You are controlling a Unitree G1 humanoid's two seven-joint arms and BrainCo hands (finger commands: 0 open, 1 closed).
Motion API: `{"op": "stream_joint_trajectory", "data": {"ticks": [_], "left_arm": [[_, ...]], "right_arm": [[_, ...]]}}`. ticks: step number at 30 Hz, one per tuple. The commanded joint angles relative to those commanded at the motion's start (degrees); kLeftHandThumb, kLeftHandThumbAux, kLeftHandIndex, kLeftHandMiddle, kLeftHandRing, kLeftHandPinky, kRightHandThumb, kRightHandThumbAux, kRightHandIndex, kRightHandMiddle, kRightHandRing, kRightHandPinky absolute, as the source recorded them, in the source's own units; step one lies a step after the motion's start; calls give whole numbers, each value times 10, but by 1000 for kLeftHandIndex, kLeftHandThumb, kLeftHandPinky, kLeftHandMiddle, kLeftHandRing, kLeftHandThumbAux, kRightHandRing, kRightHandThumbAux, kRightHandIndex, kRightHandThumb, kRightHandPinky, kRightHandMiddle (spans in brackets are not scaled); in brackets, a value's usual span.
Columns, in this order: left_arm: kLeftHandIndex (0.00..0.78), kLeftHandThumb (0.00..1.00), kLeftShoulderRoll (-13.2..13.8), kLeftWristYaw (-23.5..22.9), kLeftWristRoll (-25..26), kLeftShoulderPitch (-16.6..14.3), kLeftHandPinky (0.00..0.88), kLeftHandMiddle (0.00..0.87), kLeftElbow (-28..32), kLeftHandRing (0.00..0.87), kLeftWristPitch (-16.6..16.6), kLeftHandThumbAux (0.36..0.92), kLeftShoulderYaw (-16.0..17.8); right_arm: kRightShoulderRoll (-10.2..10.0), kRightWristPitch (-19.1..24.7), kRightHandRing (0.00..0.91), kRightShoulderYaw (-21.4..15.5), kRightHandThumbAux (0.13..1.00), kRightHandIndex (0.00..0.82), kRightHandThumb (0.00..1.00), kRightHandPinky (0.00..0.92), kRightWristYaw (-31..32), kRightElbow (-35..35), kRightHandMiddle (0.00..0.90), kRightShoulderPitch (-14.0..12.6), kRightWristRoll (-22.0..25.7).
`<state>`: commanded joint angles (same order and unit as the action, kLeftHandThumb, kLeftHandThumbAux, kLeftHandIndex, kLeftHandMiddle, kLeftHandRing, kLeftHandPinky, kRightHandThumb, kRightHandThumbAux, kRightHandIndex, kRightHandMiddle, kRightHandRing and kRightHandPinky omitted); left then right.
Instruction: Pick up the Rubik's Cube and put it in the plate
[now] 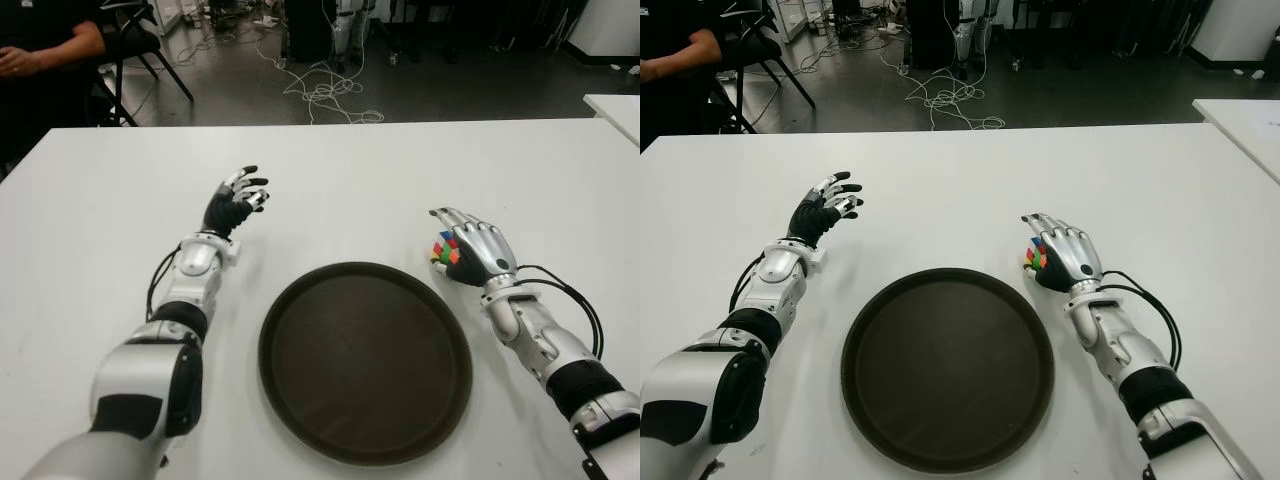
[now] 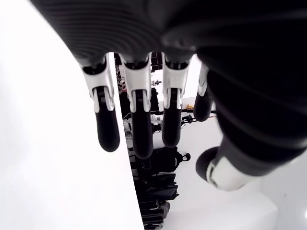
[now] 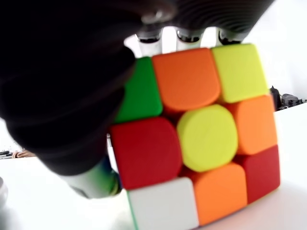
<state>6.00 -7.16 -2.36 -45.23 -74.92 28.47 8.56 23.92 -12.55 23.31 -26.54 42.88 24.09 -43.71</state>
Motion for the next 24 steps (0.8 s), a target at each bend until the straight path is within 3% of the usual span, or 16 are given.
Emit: {"op": "stream_joint_trajectory", "data": {"ticks": [13,24], "left_arm": [[162,268,1,-2,-1,2,335,259,0,289,5,711,1],[160,265,2,-1,-4,1,330,253,0,285,3,722,-3]], "right_arm": [[-6,1,246,0,809,123,346,302,-3,18,210,8,4],[-14,10,229,-1,813,127,209,244,17,32,206,13,12]]}}
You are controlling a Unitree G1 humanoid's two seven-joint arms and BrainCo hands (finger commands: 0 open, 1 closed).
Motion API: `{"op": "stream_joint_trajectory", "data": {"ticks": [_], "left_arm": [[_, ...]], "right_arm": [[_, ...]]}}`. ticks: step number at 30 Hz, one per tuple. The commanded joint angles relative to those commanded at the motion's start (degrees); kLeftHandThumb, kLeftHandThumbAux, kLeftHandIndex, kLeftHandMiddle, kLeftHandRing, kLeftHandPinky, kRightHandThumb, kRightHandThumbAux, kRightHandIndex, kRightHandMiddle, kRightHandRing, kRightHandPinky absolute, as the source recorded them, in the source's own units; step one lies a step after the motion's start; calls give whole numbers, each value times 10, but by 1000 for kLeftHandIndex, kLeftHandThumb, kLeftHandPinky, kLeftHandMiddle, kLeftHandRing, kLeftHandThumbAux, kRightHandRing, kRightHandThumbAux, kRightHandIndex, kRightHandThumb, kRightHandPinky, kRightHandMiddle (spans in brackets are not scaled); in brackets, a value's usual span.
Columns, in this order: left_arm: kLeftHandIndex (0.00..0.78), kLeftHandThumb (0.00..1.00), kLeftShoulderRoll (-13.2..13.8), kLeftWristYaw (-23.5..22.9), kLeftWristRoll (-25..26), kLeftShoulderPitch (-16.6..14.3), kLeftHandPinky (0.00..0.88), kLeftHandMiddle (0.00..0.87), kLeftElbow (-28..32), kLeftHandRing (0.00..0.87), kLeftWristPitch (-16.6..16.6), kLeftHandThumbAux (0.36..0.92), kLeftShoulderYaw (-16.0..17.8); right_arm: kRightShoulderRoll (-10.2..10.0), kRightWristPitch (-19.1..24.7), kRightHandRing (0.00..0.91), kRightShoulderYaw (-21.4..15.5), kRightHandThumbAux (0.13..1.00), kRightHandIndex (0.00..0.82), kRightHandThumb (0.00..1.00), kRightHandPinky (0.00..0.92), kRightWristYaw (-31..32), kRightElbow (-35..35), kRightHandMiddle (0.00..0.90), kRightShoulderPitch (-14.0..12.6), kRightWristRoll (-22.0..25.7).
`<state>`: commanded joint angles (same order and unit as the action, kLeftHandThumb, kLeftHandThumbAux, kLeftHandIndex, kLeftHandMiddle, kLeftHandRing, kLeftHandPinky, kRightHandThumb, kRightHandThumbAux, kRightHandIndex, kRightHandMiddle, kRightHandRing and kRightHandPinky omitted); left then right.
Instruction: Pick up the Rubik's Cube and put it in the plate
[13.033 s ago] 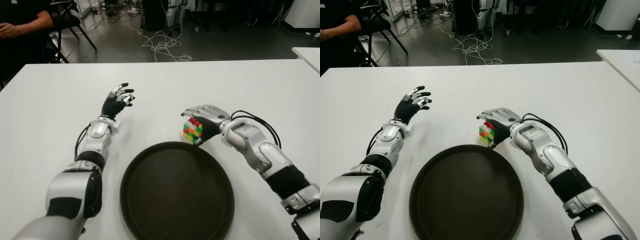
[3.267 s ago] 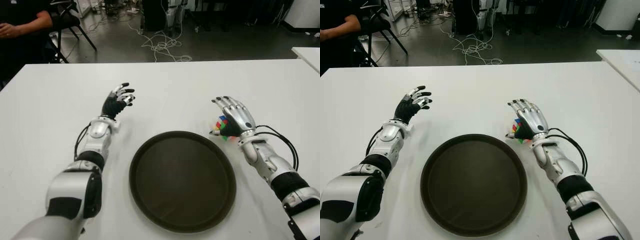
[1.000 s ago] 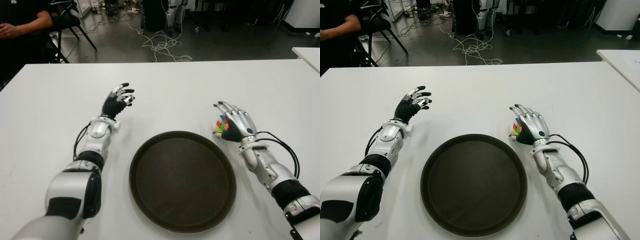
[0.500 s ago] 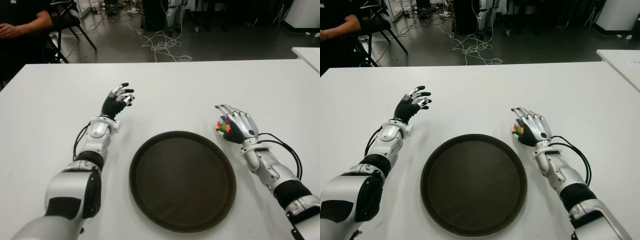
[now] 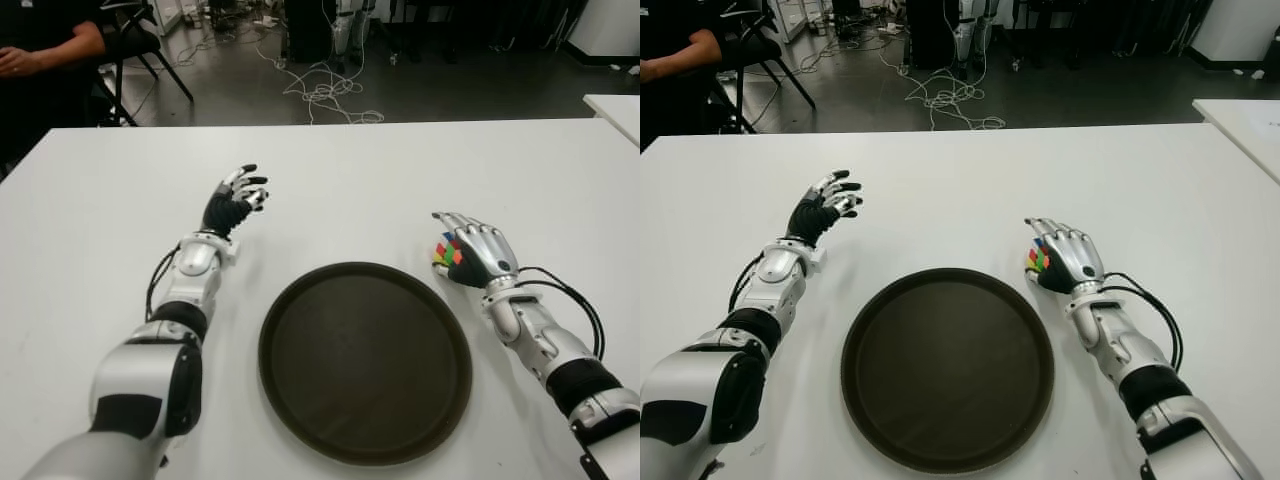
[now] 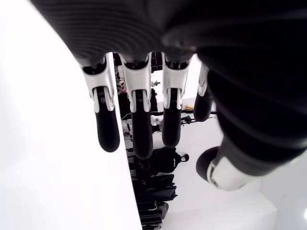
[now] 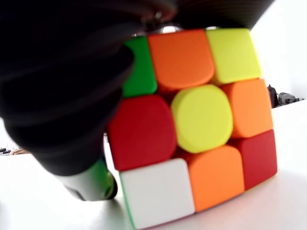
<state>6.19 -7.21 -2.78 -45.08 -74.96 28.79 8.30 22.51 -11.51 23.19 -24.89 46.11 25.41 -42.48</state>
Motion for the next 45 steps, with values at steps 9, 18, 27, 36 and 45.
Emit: {"op": "stream_joint_trajectory", "data": {"ticks": [9,18,27,36,45], "left_arm": [[163,266,0,5,0,1,337,262,0,295,1,709,0],[166,294,-1,-3,5,2,341,267,0,300,3,715,4],[159,291,-2,-2,3,0,343,263,0,298,0,715,4],[160,283,-2,-5,5,0,338,262,0,297,0,717,6],[158,268,-3,-1,3,0,343,256,1,292,5,720,5]], "right_arm": [[-2,-2,224,3,815,122,141,206,22,6,215,3,11],[-2,0,207,7,819,97,114,218,26,10,187,6,11],[-2,-15,331,1,776,331,537,313,14,11,336,4,20],[-10,-16,452,-4,736,411,687,411,-20,18,455,5,19],[-14,-20,486,-11,736,414,690,456,-36,20,478,5,26]]}}
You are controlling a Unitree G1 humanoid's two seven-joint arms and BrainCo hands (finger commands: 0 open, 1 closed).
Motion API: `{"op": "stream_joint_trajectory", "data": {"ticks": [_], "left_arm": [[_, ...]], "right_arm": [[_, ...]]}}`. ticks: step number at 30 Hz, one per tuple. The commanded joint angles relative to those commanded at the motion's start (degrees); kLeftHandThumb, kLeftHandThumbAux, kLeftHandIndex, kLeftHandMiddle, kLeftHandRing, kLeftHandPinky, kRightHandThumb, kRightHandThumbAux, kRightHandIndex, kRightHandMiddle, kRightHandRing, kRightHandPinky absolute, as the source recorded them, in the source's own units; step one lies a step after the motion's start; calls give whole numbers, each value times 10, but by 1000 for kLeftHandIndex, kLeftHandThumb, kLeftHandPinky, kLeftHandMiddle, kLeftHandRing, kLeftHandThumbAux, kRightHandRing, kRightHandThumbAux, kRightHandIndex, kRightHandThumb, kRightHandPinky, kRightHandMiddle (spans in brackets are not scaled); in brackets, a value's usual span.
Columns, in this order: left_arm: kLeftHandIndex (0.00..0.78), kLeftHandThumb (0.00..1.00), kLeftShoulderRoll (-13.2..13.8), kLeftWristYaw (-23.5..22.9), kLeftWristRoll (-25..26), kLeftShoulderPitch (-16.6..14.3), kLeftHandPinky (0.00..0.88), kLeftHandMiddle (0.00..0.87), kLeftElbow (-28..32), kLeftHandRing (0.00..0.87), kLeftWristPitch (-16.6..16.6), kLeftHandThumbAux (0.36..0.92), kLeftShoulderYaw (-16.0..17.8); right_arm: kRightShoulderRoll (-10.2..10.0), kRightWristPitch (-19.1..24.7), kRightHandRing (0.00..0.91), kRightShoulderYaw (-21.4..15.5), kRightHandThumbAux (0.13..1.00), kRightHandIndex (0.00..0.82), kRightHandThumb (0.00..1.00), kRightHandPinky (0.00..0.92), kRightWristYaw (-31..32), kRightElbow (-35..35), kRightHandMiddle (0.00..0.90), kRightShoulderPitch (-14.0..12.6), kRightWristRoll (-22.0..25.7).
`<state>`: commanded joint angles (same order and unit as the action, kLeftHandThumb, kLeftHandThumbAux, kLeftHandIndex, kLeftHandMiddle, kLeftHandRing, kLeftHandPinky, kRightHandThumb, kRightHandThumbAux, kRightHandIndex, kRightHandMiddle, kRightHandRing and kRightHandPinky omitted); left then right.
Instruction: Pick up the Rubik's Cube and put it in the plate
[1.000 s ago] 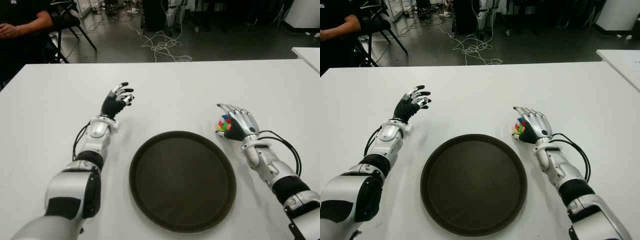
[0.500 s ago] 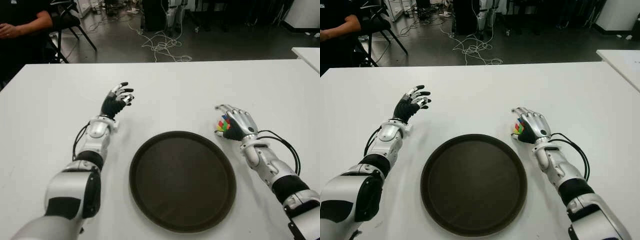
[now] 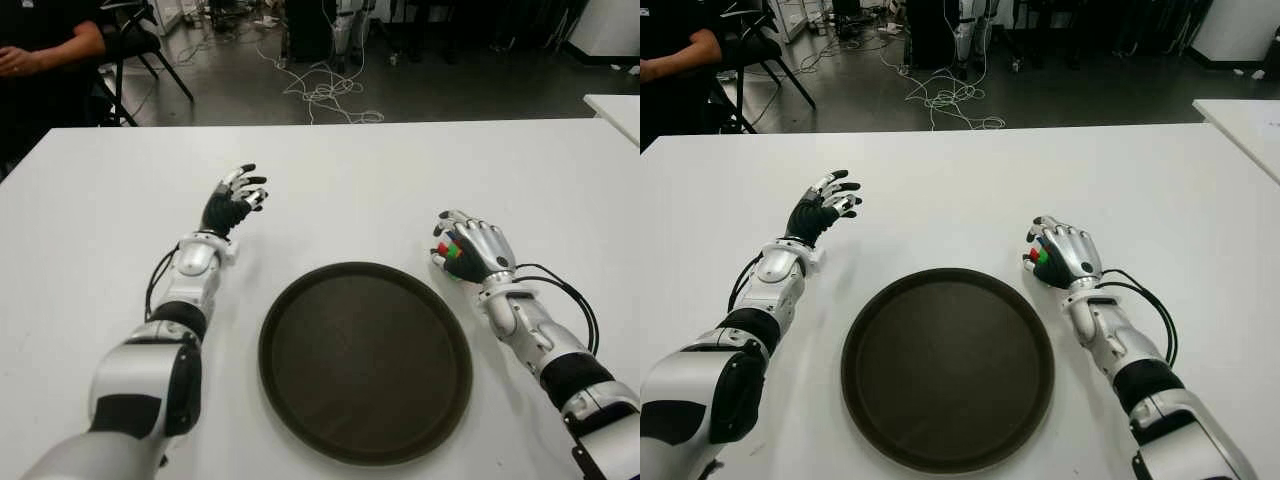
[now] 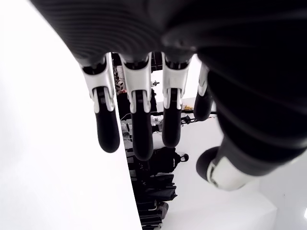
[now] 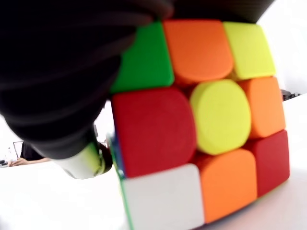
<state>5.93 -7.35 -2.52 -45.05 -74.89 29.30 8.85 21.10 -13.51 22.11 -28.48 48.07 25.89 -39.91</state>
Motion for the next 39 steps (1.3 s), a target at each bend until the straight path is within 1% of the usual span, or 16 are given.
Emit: {"op": "stream_joint_trajectory", "data": {"ticks": [6,11,21,30,38,39], "left_arm": [[165,276,0,2,-1,0,343,262,0,295,-1,727,-1],[161,276,1,5,-1,0,344,265,0,296,-3,718,-1],[156,259,1,5,-2,0,342,254,-1,290,-4,698,-1],[155,253,3,8,-6,0,333,253,0,285,-3,712,-5],[158,259,3,9,-7,0,325,252,-1,280,-5,724,-9],[158,260,3,9,-6,0,325,252,-1,280,-5,727,-9]], "right_arm": [[-6,-1,500,-1,738,414,687,473,-20,24,483,8,-3],[-2,-25,512,1,738,416,686,496,-53,31,501,7,-7],[-1,-32,507,0,738,416,685,501,-68,41,498,11,-7],[-3,-45,504,-3,738,416,685,500,-88,46,491,11,-3],[-5,-54,514,-9,737,418,686,516,-99,55,505,14,3],[-5,-56,524,-9,737,418,687,529,-103,56,517,15,2]]}}
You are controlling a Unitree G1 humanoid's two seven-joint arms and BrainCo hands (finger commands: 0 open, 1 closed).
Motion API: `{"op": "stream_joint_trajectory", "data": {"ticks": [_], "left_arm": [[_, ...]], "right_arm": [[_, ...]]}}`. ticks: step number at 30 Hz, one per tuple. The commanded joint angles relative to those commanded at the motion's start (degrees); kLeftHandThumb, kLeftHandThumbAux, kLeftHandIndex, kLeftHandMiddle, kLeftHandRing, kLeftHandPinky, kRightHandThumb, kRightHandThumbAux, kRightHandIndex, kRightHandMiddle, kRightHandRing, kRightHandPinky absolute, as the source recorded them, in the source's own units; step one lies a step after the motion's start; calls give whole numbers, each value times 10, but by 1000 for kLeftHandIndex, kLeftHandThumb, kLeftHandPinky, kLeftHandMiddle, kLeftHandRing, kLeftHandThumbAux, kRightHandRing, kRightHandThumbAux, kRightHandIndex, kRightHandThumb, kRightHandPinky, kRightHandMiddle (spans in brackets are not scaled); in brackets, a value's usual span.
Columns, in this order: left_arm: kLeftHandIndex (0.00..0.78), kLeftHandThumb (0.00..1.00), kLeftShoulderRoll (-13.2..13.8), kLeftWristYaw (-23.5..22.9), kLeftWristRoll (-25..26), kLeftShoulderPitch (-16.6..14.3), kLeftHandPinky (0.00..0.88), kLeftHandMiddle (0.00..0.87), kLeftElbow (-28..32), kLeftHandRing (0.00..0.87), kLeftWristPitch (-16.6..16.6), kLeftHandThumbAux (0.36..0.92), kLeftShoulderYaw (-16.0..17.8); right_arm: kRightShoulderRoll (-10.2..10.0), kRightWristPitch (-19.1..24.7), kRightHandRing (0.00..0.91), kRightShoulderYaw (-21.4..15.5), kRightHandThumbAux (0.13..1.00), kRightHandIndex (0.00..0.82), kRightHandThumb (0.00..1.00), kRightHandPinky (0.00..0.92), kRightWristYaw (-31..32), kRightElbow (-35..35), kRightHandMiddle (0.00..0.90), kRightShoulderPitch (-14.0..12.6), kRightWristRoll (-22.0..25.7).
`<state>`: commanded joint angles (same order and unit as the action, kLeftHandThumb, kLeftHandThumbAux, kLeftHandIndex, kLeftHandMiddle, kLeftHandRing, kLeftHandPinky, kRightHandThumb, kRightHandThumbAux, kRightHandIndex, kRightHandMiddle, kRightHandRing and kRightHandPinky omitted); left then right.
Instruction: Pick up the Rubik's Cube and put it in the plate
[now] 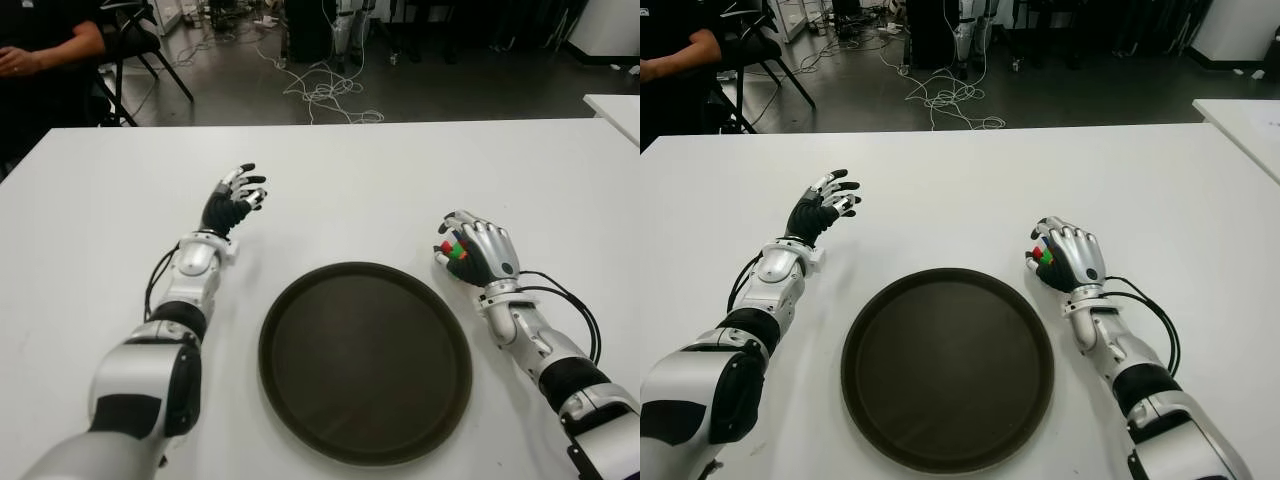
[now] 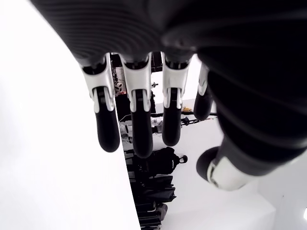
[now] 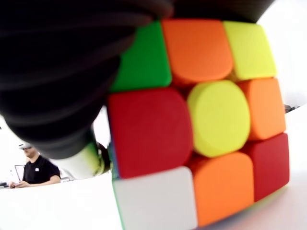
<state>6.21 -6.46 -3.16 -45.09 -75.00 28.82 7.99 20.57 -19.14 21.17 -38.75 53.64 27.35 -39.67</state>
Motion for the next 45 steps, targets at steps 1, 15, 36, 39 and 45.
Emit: {"op": "stream_joint_trajectory", "data": {"ticks": [1,15,36,39,45], "left_arm": [[158,262,0,0,0,0,326,252,0,280,0,728,0],[158,271,-1,-5,5,-2,341,257,-1,292,-1,722,3],[157,259,-2,-1,5,-3,335,255,-1,286,-3,726,5],[156,254,-3,-3,7,-3,335,252,-1,285,-5,725,6],[157,254,-3,-3,7,-4,338,257,-1,289,-9,720,7]], "right_arm": [[1,-5,531,1,737,419,687,537,-7,1,526,0,-2],[37,5,529,-10,736,419,688,532,4,-116,517,26,-16],[23,12,622,-29,735,420,692,652,-57,-224,601,47,-46],[19,-5,654,-30,734,421,693,677,-66,-219,634,49,-42],[9,-41,668,-34,733,423,694,684,-59,-211,649,48,-27]]}}
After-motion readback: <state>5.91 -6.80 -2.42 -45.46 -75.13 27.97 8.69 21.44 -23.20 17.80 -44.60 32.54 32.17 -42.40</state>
